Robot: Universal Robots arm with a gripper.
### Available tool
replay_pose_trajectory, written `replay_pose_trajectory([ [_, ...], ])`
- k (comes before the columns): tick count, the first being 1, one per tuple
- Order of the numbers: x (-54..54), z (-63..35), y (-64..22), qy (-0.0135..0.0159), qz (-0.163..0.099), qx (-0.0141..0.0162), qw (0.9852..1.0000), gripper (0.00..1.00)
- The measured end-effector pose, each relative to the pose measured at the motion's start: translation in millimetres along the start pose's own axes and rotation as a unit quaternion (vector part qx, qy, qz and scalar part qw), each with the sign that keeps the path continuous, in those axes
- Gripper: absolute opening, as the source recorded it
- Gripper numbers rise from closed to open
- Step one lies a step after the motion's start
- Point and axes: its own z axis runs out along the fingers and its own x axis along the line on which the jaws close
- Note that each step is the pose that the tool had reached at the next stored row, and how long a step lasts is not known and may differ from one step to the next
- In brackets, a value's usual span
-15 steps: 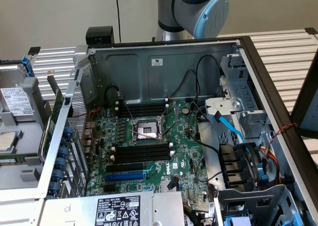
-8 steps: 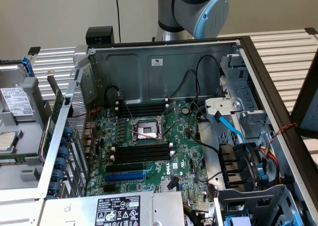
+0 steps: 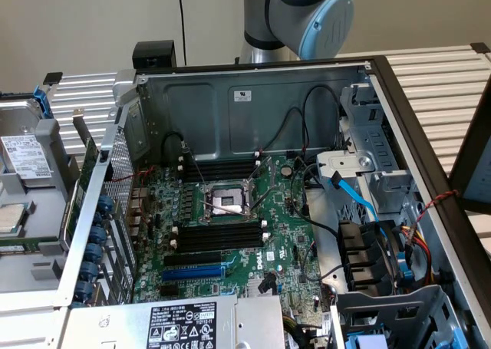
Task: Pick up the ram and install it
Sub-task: 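Pick up the ram and move it above insertion slot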
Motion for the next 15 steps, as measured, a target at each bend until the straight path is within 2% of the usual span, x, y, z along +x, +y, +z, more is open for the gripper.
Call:
replay_pose_trajectory([
  [1,0.0,0.0,0.0,0.0,0.0,0.0,1.0,0.12],
  [2,0.1,-0.2,0.0,-0.002,0.0,-0.0002,1.0,0.12],
  [3,0.1,-0.2,0.0,-0.007,0.0,-0.0007,1.0,0.12],
  [5,0.1,0.0,0.0,-0.0189,0.0,-0.0016,0.9998,0.12],
  [6,0.1,-0.1,0.0,-0.021,0.0,-0.0018,0.9998,0.12],
  [11,0.1,0.0,0.0,-0.0213,0.0,-0.0018,0.9998,0.12],
  [12,0.1,0.0,0.0,-0.0219,0.0,-0.0018,0.9998,0.12],
  [15,0.4,0.1,0.0,-0.0263,0.0,-0.0022,0.9997,0.12],
])
